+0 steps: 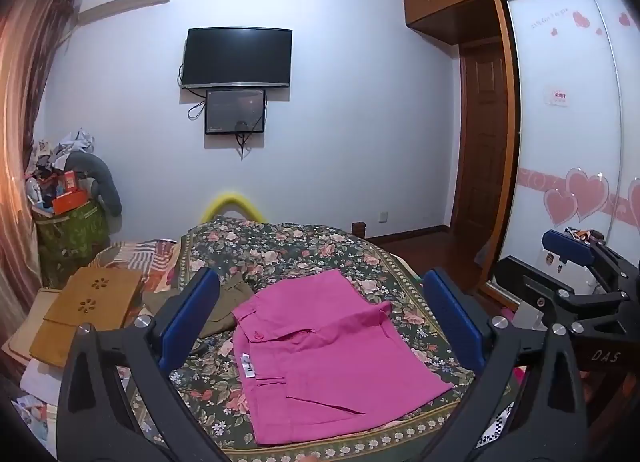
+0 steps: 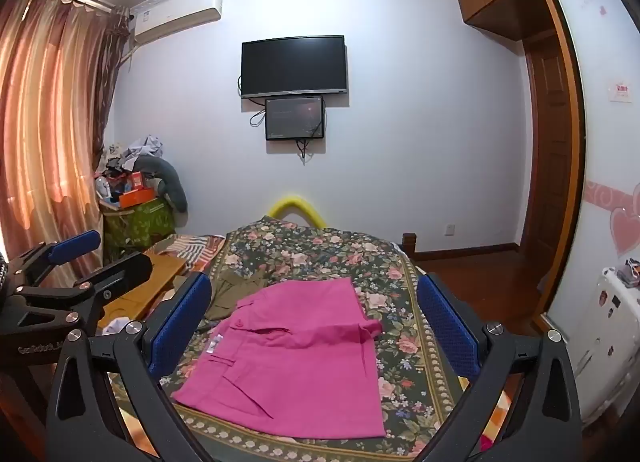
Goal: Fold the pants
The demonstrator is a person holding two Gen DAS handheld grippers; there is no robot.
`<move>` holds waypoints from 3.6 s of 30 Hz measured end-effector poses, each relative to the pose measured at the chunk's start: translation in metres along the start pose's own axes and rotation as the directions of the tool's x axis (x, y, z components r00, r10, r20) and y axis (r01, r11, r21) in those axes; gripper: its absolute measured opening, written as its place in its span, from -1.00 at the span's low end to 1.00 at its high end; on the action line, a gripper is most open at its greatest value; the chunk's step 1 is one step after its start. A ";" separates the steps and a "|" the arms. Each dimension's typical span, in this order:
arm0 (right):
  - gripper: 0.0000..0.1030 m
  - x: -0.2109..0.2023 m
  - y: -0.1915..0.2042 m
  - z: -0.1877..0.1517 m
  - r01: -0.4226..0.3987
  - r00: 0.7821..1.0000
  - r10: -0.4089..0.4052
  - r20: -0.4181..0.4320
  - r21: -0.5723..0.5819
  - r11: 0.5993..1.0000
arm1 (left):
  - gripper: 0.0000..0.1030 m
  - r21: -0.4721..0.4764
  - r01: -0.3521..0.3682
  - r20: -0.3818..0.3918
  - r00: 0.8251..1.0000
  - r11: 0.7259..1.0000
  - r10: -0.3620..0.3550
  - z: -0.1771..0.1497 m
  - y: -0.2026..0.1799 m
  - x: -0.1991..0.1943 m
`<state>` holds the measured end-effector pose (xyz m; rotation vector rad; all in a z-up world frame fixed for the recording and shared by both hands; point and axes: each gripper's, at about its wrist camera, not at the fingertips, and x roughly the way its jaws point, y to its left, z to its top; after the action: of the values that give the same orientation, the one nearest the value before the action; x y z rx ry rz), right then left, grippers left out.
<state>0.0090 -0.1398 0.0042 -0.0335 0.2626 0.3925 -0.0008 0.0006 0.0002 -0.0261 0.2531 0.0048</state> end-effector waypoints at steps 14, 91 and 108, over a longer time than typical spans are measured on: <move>0.98 -0.001 0.000 0.002 -0.003 1.000 0.003 -0.010 0.008 1.000 | 1.00 -0.012 0.013 -0.005 1.000 1.000 -0.013 -0.005 0.007 0.005; 0.98 0.027 -0.008 -0.010 -0.006 0.998 0.007 -0.066 0.024 1.000 | 1.00 -0.026 -0.012 -0.059 0.998 1.000 0.010 -0.005 0.013 0.036; 0.98 0.121 -0.080 -0.075 0.087 0.942 -0.051 -0.332 0.096 0.992 | 1.00 0.034 -0.137 -0.451 0.882 0.990 0.138 -0.103 0.070 0.198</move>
<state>0.1293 -0.1749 -0.1007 -0.0005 0.6119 0.3006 0.1648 0.0680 -0.1511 -0.0071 0.7238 0.1418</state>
